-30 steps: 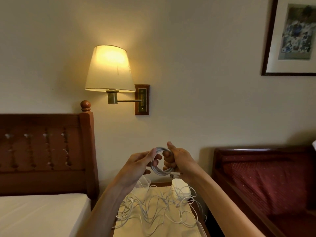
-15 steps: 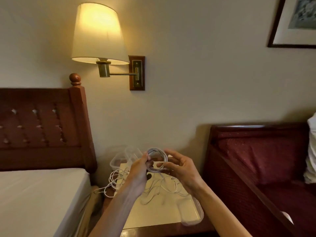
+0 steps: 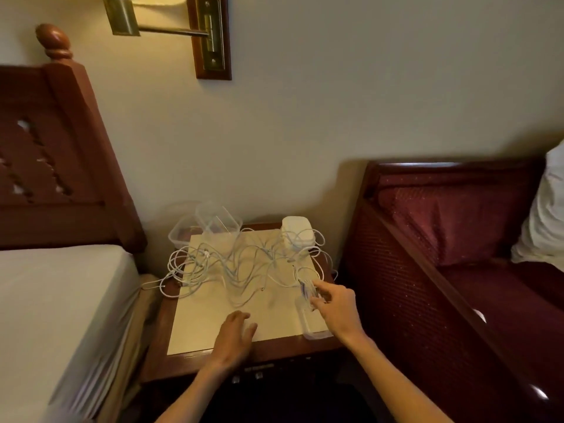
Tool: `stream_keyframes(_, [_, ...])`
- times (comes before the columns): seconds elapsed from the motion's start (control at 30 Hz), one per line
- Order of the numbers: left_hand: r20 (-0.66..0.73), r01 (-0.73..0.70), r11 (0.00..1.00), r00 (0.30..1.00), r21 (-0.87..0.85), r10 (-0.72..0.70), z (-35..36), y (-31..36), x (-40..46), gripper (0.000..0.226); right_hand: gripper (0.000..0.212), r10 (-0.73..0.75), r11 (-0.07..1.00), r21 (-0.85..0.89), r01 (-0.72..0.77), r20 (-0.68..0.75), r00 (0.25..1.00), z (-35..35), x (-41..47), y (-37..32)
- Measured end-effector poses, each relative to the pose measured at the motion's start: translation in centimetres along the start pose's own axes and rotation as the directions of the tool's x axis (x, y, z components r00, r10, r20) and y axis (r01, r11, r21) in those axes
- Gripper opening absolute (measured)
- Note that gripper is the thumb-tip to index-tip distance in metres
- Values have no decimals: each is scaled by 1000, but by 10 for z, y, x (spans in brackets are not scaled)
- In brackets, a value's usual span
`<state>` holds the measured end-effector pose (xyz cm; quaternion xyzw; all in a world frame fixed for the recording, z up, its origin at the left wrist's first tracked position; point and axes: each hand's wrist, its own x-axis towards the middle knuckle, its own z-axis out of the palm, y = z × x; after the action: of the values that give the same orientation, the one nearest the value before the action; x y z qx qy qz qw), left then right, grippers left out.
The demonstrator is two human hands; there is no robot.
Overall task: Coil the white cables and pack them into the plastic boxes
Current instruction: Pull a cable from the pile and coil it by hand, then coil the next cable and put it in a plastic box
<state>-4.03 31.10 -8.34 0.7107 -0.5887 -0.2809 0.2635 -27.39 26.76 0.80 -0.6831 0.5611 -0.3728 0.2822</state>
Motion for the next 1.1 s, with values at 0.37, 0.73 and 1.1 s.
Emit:
stream_keyframes(0.37, [68,-220,838,974,499,216,31,-62,10,88,42,-99,670,-662,336,368,925,45,13,70])
stream_keyframes(0.73, [30,-216,791,970,573,242,38,-68,10,80,11,32,709,-641,295,447,894,43,29,71])
stream_keyframes(1.1, [75,-171,736,984,655,162,32,-60,7,63,14,-423,774,-469,427,121,898,54,62,21])
